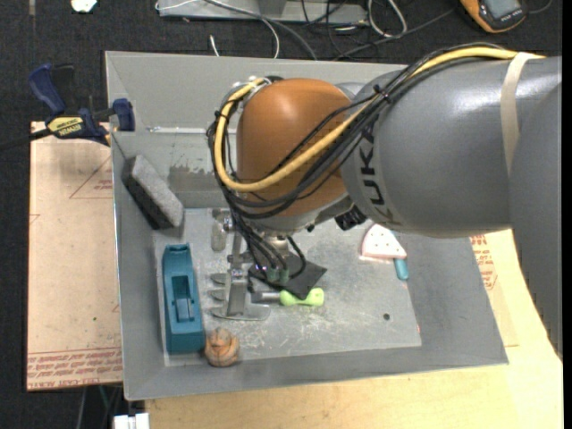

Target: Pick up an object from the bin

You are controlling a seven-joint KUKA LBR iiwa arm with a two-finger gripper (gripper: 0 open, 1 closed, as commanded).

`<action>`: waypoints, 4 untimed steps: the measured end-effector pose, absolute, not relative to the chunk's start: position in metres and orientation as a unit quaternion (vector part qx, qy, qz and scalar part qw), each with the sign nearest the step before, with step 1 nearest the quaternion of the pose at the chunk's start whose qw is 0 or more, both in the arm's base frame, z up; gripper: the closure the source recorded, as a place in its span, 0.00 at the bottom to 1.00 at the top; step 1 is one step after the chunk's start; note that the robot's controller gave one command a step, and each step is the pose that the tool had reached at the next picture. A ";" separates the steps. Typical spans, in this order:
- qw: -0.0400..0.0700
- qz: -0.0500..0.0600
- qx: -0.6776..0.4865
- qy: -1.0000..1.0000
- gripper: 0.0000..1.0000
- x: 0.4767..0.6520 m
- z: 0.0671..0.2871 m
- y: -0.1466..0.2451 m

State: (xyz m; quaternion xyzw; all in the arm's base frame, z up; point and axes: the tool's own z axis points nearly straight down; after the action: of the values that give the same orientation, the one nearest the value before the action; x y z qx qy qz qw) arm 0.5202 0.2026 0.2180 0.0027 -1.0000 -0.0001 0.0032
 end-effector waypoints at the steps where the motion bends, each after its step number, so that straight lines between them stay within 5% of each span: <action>1: 0.000 -0.001 0.000 -1.000 0.00 0.522 0.223 0.201; 2: -0.001 -0.001 0.021 -1.000 0.00 0.526 0.159 0.176; 3: -0.001 -0.003 0.008 -1.000 0.00 0.531 0.156 0.152; 4: -0.004 -0.002 0.091 -0.996 0.00 0.556 0.108 0.096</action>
Offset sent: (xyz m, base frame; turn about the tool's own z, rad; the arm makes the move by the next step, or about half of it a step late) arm 0.0066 -0.0467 -0.1111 -0.0696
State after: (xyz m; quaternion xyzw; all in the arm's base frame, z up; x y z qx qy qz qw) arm 0.5565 0.0959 0.1082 0.0914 -0.9958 -0.0021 -0.0041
